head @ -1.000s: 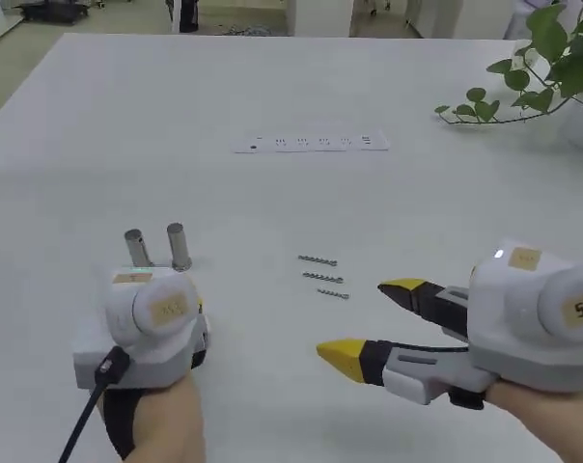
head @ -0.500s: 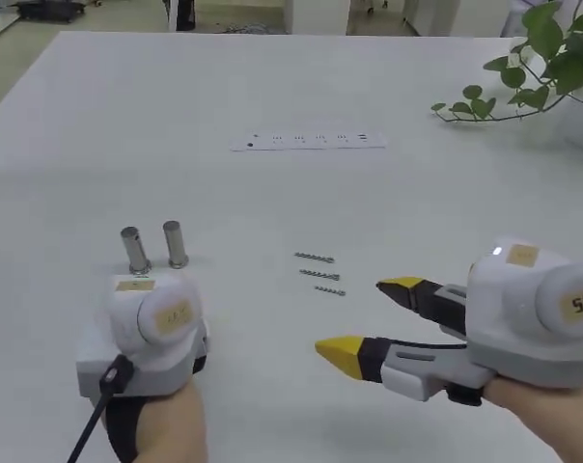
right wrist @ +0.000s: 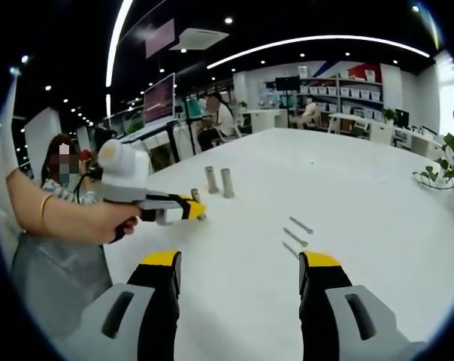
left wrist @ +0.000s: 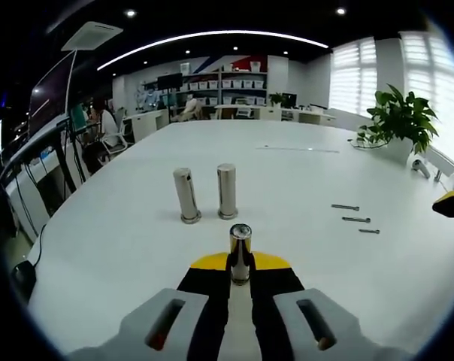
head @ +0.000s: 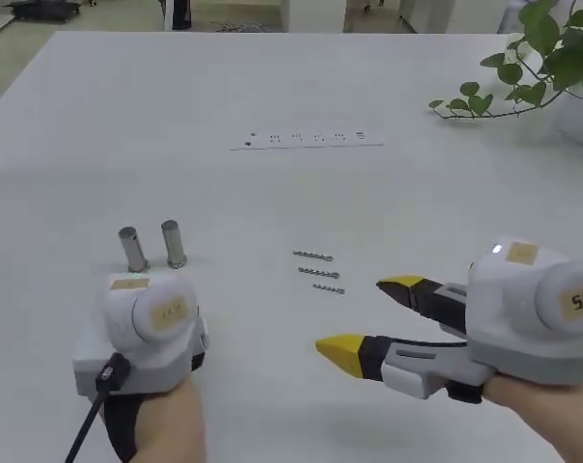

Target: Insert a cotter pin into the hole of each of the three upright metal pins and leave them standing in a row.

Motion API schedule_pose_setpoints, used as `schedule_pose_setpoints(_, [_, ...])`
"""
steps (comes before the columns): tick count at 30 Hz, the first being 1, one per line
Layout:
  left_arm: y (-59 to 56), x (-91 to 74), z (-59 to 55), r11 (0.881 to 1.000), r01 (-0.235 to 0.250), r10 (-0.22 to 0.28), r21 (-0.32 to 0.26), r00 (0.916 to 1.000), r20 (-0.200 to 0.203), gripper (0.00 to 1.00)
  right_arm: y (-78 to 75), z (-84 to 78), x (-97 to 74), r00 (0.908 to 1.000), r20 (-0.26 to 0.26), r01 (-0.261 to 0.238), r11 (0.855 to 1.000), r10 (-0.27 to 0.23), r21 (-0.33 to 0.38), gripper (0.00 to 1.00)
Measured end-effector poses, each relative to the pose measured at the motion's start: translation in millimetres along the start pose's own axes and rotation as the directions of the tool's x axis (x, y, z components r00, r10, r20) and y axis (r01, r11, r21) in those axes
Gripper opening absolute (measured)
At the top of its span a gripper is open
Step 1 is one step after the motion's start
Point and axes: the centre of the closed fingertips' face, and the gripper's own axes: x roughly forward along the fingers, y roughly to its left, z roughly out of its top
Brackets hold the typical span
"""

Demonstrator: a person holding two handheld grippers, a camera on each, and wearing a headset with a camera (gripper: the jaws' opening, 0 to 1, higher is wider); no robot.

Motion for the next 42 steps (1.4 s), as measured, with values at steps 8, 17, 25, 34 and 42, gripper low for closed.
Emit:
schedule_pose_setpoints(8, [-1.9, 1.8, 1.2, 0.999, 0.027, -0.027, 0.018, 0.9996, -0.005, 0.12, -2.2, -0.4, 0.4, 1.0, -0.004, 0.0, 1.0, 0.0, 0.003, 0.65])
schedule_pose_setpoints(17, [-3.3, -2.0, 9.1, 0.995, 0.081, -0.081, 0.052, 0.9966, 0.012, 0.21, -11.7, 2.5, 1.8, 0.9997, -0.022, 0.012, 1.0, -0.013, -0.015, 0.62])
schedule_pose_setpoints(25, [-0.3, -9.8, 18.6, 0.984, 0.137, -0.142, 0.116, 0.9894, 0.03, 0.29, -27.2, 7.9, 7.4, 0.9984, -0.049, 0.026, 0.999, -0.028, -0.042, 0.53])
schedule_pose_setpoints(34, [4.1, -20.6, 26.7, 0.966, 0.224, -0.231, 0.131, 0.9724, 0.036, 0.43, -40.8, 7.5, 17.5, 0.9932, -0.111, 0.023, 0.996, -0.033, -0.091, 0.39])
schedule_pose_setpoints(42, [-5.7, -30.1, 27.8, 0.94, 0.313, -0.321, 0.131, 0.9463, 0.039, 0.6, -46.5, 1.5, 29.3, 0.9829, -0.182, -0.002, 0.989, -0.025, -0.146, 0.31])
